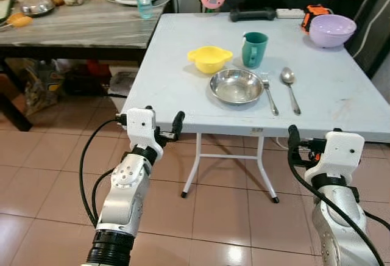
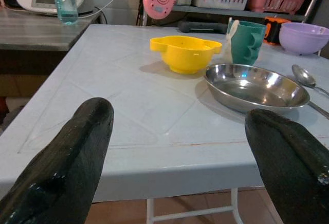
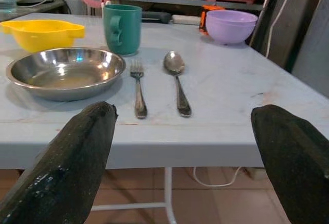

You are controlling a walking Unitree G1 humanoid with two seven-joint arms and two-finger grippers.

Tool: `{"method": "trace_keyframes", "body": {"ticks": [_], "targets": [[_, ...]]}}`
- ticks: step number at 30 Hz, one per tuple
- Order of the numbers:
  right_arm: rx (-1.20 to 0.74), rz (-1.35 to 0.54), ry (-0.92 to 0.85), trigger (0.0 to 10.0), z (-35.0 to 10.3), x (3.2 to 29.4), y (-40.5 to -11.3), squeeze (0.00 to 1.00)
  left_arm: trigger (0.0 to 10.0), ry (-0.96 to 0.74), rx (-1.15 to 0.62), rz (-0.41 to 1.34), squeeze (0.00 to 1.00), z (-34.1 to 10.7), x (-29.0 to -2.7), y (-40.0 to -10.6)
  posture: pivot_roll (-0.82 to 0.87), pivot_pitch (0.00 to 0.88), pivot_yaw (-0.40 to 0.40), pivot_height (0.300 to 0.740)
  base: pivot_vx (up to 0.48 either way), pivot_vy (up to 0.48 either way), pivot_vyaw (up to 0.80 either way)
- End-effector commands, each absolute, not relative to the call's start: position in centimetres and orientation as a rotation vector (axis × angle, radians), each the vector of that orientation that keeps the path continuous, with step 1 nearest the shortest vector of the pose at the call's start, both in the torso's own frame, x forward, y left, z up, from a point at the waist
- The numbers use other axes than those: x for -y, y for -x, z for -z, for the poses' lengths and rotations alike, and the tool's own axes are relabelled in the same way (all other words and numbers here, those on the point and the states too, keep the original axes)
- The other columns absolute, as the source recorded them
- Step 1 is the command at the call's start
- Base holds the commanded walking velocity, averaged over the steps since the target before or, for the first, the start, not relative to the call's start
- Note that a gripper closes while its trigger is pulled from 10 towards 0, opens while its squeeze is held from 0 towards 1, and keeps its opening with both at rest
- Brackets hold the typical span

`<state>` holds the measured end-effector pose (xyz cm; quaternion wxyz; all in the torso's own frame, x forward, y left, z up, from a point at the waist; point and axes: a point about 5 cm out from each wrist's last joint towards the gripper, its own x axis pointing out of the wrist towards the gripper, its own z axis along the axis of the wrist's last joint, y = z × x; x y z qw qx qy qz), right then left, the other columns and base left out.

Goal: Setting the table

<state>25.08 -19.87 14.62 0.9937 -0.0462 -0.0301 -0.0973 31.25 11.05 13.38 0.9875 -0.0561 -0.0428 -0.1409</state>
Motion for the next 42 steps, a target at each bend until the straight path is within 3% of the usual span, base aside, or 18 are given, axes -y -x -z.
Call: {"method": "trace_keyframes", "body": {"ticks": [1,42], "targets": [[0.065,0.195,0.094,10.0,-14.6,19.8,-25.0,0.00,10.0,0.117,0.103,0.302,0.00,-13.9,-10.8,-31.4,-0.13,0.083,0.078,0.740,0.360,0.000,0.00],[0.054,0.185,0.076,10.0,-14.3,19.6,-25.1,0.00,10.0,0.111,0.037,0.370,0.00,-12.6,-9.9,-30.5,-0.13,0.086,0.081,0.740,0.330,0.000,-0.03]]}}
